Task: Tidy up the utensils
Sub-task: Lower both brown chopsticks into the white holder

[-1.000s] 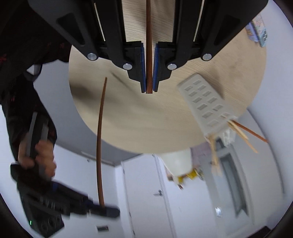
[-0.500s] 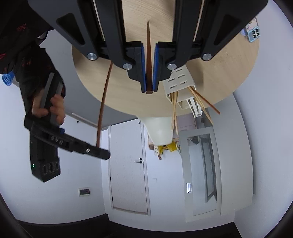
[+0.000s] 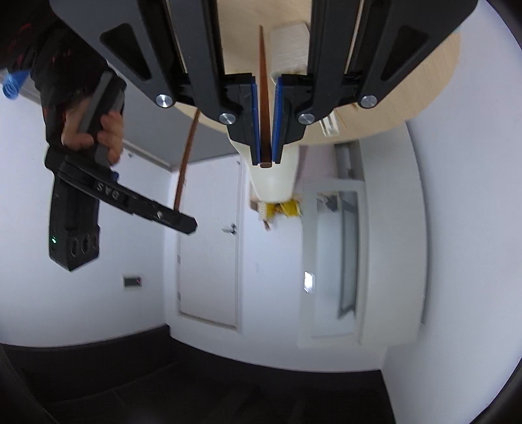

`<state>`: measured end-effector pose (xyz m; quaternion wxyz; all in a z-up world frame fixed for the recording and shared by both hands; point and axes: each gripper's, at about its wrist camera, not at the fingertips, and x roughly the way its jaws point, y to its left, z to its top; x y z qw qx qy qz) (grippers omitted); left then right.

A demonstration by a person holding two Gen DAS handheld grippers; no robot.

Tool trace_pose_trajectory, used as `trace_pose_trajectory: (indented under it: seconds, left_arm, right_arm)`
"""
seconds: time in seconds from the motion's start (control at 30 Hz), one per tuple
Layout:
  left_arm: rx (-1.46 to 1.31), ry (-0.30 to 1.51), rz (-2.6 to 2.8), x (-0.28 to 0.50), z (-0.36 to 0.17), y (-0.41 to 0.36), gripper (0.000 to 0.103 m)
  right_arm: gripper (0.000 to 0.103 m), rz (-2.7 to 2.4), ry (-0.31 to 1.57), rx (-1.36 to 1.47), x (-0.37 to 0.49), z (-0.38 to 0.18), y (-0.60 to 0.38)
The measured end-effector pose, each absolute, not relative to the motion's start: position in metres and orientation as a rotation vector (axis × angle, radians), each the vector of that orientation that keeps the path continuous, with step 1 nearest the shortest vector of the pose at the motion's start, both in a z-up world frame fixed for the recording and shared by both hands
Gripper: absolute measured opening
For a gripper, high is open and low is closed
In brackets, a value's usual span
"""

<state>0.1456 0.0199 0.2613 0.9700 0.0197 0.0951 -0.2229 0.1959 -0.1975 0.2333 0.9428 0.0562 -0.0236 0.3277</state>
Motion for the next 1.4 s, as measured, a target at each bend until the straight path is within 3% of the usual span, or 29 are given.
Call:
trace_pose_trajectory:
  seconds: [0.23, 0.43, 0.87, 1.4]
  left_arm:
    - [-0.018, 0.135, -0.381, 0.179, 0.297, 0.031, 0.007]
    - [-0.025, 0.119, -0.329, 0.21, 0.306, 0.028, 0.007]
    - [-0.014, 0.256, -0.326, 0.276, 0.246, 0.026, 0.007]
    - [-0.087, 0.366, -0.33, 0.289, 0.189, 0.051, 0.007]
  right_arm:
    - [0.006, 0.645, -0.057, 0.104, 0.228, 0.277, -0.173]
    - [0.006, 0.627, -0.076, 0.13, 0.257, 0.283, -0.153]
    - [0.007, 0.611, 0.008, 0.135, 0.307, 0.234, -0.137]
    - [0.007, 0.624, 0.153, 0.059, 0.332, 0.179, -0.124]
